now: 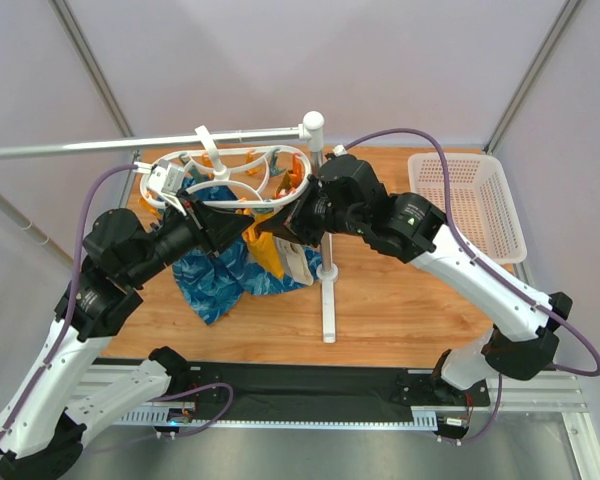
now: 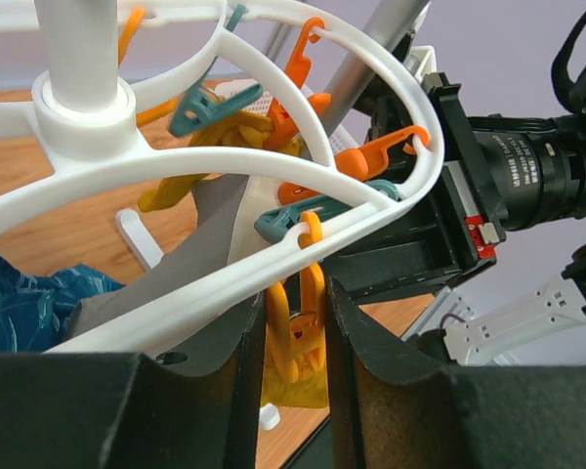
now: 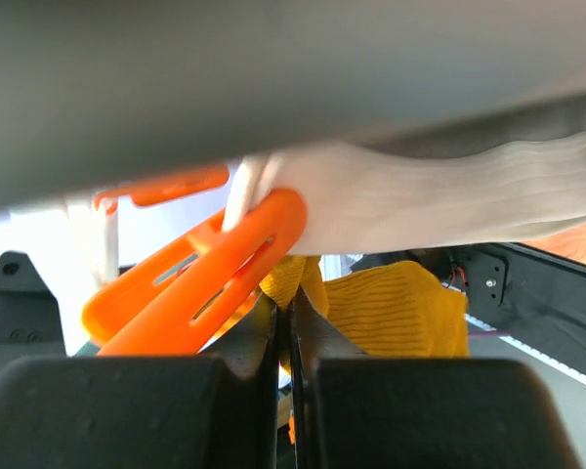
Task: Clip the socks to the hanger
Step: Clamp the sock onto the hanger.
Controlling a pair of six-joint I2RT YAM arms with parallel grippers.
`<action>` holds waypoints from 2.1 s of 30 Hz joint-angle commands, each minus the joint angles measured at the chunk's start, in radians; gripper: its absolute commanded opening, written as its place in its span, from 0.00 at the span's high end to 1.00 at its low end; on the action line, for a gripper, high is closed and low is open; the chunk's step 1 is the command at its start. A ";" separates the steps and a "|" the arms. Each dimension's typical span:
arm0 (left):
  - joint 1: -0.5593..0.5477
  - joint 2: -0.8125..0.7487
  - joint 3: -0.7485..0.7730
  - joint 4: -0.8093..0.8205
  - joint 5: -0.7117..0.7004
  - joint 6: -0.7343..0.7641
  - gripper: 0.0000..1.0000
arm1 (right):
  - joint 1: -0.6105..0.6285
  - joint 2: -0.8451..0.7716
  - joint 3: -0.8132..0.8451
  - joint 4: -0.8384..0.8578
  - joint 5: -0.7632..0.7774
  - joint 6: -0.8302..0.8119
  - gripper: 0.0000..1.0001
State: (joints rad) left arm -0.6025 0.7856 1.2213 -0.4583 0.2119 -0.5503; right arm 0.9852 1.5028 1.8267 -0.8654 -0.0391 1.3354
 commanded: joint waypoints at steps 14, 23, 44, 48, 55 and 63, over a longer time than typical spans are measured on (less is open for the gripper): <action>-0.013 0.023 -0.016 -0.014 0.032 0.043 1.00 | 0.023 -0.112 -0.127 0.124 -0.120 0.021 1.00; -0.013 0.020 -0.023 -0.010 0.053 0.038 1.00 | 0.020 -0.090 -0.136 0.177 -0.120 0.044 1.00; -0.014 0.009 -0.008 -0.040 0.064 0.053 1.00 | 0.007 -0.075 -0.122 0.180 -0.113 0.033 1.00; -0.013 0.015 -0.008 -0.043 0.057 0.070 1.00 | 0.007 -0.091 -0.113 0.177 -0.119 0.038 1.00; -0.013 0.023 -0.006 -0.043 0.080 0.079 1.00 | -0.008 -0.093 -0.121 0.206 -0.123 0.053 1.00; -0.014 0.007 -0.012 -0.066 0.092 0.104 1.00 | -0.042 -0.081 -0.121 0.220 -0.136 0.067 1.00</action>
State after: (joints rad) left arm -0.6025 0.7982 1.2118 -0.4366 0.2256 -0.4805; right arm 0.9699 1.4185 1.6691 -0.7231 -0.1535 1.3918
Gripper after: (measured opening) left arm 0.334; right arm 0.013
